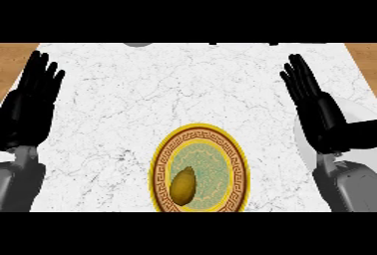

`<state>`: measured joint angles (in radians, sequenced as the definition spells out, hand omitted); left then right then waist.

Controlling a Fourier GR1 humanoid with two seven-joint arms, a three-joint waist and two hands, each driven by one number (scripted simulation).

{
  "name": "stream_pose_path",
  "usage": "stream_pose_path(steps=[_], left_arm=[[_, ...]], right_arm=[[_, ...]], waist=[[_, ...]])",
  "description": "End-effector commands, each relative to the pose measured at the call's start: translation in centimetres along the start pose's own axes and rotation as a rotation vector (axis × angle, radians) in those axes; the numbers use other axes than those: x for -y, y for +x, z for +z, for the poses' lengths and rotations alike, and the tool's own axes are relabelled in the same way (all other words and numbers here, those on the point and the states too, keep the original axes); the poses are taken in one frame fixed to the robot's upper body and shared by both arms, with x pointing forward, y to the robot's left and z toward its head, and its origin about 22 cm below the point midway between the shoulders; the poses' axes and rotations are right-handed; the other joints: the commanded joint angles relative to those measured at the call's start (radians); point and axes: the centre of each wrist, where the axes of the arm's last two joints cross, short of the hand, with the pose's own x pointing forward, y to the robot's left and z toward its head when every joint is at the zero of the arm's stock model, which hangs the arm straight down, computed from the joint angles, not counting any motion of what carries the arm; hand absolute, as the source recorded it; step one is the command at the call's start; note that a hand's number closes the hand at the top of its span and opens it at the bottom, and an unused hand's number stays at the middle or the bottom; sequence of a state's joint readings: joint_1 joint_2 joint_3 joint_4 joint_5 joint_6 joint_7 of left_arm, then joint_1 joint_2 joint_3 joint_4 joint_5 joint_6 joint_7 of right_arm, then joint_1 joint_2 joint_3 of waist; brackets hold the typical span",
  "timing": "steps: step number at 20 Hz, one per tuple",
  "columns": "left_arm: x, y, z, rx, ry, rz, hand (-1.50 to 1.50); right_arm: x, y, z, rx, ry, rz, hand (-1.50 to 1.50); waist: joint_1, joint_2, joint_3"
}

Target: Pick the lemon from the plate and place it in the plate

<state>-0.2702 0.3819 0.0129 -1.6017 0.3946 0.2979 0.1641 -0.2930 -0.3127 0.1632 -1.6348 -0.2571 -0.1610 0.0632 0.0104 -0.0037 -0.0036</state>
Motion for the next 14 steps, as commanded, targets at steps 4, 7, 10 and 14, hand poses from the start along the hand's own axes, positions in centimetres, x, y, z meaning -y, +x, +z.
stream_pose_path(steps=[4, 7, 10, 14], left_arm=[[-1.6, -8.1, 4.4, -0.342, -0.017, -0.118, 0.00], [-0.5, -9.1, 5.2, -0.409, -0.050, -0.117, 0.00], [-0.2, -11.3, 7.6, -0.494, -0.085, -0.104, 0.00], [1.9, -12.8, 9.6, -0.499, -0.138, -0.091, 0.00]], right_arm=[[1.8, 0.6, 2.2, 0.018, -0.277, 0.058, 1.50], [7.6, -2.1, 4.1, -0.230, -0.236, 0.622, 1.50], [3.6, -4.5, 7.1, -0.176, -0.704, 0.361, -1.50], [-2.4, -2.9, 10.7, -0.042, -0.789, 0.279, -1.50]], waist=[[-0.040, -0.001, 0.002], [-0.074, 0.029, -0.033], [-0.077, -0.007, -0.001], [-0.045, -0.006, 0.002]])
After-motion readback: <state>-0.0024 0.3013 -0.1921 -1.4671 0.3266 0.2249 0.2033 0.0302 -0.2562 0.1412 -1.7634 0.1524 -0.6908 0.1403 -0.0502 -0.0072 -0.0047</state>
